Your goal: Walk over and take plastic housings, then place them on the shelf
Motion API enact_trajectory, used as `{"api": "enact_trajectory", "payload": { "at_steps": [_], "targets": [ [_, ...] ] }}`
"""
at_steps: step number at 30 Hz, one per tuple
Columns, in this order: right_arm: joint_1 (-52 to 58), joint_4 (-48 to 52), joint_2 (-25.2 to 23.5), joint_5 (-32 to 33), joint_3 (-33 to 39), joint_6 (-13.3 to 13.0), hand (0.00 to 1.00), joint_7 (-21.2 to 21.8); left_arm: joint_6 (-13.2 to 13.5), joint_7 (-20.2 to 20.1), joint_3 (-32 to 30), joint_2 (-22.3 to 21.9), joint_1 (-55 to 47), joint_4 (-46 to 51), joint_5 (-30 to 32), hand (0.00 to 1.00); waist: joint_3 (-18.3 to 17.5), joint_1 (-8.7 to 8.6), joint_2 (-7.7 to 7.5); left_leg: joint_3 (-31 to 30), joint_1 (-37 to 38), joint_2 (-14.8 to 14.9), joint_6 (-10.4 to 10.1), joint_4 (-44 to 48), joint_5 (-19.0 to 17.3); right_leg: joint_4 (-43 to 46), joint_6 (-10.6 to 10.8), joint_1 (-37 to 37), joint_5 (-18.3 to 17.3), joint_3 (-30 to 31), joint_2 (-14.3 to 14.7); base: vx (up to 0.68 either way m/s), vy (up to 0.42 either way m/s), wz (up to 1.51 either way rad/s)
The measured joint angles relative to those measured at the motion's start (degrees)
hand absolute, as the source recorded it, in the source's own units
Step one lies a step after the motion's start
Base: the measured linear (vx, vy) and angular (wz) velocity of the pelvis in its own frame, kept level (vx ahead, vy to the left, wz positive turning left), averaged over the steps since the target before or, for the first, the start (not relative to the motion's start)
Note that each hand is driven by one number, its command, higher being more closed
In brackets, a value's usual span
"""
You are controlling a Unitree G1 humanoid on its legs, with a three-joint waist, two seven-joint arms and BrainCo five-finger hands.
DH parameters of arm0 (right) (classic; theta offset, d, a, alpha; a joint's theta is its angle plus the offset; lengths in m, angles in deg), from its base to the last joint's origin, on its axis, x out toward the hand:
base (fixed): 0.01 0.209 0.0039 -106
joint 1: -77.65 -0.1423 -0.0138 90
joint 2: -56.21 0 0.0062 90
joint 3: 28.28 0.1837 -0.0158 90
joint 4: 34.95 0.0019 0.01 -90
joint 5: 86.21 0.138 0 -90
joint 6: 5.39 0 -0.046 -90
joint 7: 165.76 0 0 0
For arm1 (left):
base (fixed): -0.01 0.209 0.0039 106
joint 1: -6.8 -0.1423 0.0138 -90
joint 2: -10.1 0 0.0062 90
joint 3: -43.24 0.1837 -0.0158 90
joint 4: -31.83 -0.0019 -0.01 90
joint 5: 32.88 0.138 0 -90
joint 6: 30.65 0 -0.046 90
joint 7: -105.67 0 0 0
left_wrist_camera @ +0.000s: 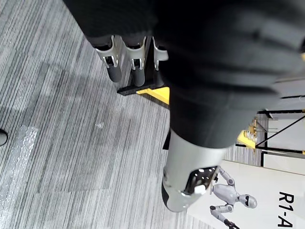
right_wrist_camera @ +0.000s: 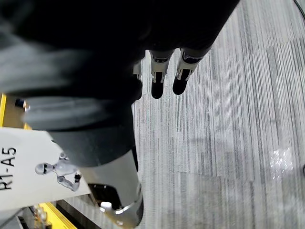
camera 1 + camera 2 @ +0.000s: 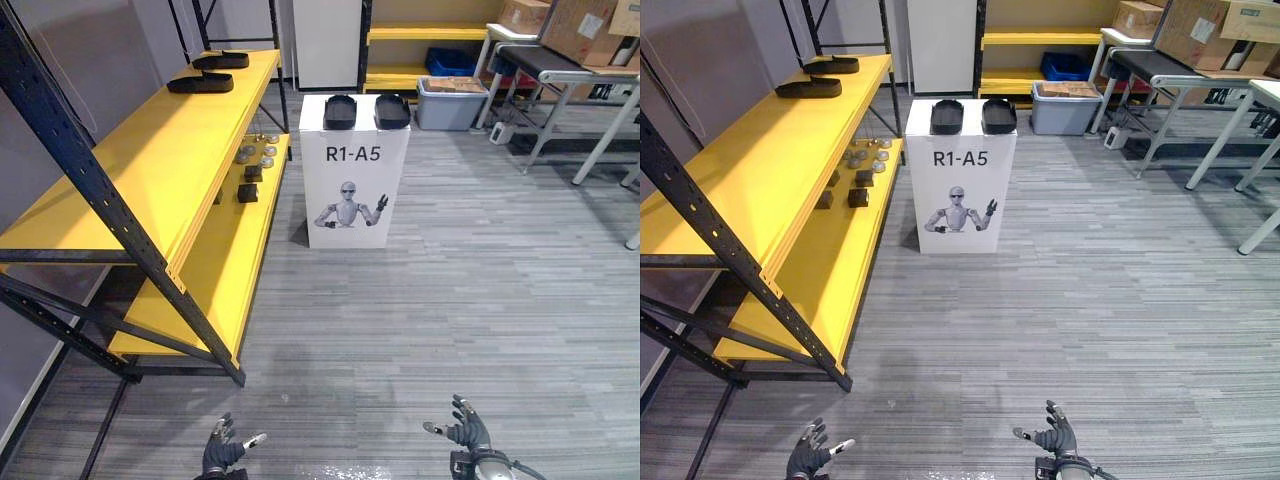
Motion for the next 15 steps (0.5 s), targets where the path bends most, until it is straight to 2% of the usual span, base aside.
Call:
{"api": "enact_trajectory", "payload": {
  "at_steps": [5, 15],
  "targets": [
    [-0.16, -0.01, 0.05, -0.17, 2.27, 0.02, 0.0, 0.21, -0.04, -0.95, -0.38, -0.15, -0.46, 1.88, 1.39, 0.0, 0.63, 0.13, 0.44, -0.5, 0.77, -0.06, -0.09, -0.62, 0.23, -0.47, 0.05, 0.54, -0.03, -0.43, -0.03, -0.01, -0.008, 0.03],
    [-0.13, -0.7, 0.05, 1.65, 2.29, 0.28, 0.0, 0.01, -0.51, -0.94, -2.02, -0.67, -0.71, 1.94, 1.23, 0.0, 0.67, 0.01, 0.6, -0.12, 1.47, -0.05, 0.06, -1.7, 0.56, -0.59, 0.09, 0.63, -0.06, -0.16, 0.01, 0.0, -0.001, -0.01]
  ]
}}
